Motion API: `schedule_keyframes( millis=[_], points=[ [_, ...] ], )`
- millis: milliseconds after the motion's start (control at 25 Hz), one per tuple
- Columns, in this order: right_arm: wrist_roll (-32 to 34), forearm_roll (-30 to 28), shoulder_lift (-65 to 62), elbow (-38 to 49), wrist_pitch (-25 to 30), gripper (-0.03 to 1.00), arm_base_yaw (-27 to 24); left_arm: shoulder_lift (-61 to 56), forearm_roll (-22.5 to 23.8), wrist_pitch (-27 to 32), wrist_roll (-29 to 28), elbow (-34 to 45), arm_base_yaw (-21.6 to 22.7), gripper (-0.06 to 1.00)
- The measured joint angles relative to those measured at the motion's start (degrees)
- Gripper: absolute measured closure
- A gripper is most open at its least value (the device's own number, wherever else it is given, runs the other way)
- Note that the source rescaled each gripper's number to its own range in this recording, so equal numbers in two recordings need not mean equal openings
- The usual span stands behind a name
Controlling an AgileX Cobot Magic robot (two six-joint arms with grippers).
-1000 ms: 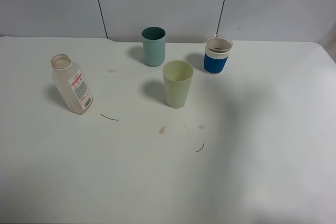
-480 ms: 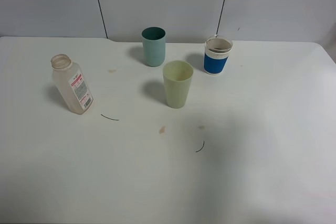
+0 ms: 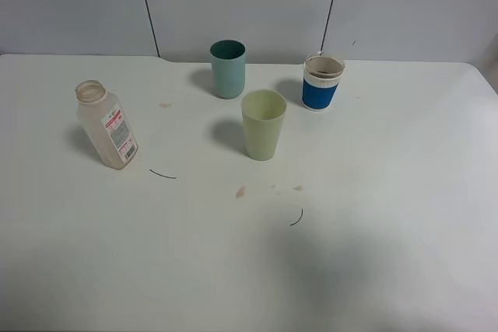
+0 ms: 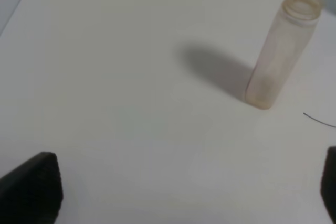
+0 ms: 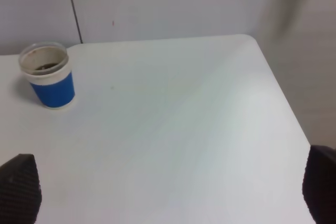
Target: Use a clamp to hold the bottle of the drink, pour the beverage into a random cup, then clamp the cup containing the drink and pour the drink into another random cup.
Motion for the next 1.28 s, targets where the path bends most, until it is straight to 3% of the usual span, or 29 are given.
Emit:
schedule_keyframes(
  millis=[320, 720, 1120, 1280],
  points=[
    [-0.1, 2.9, -5.3, 0.7, 5.8, -0.03, 0.5, 0.0, 0.0, 0.0, 0.0, 0.0, 0.0, -0.05],
    [-4.2, 3.6, -5.3, 12.1, 4.7, -0.03, 5.3, 0.0, 0.0, 0.0, 0.0, 0.0, 0.0, -0.05],
    [5.6, -3.8, -5.3, 12.5, 2.2, -0.03, 6.7, 0.0, 0.0, 0.0, 0.0, 0.0, 0.0, -0.05],
    [7.7, -4.2, -5.3, 12.5, 2.2, -0.03, 6.7, 0.0, 0.1, 0.0, 0.0, 0.0, 0.0, -0.05]
  ],
)
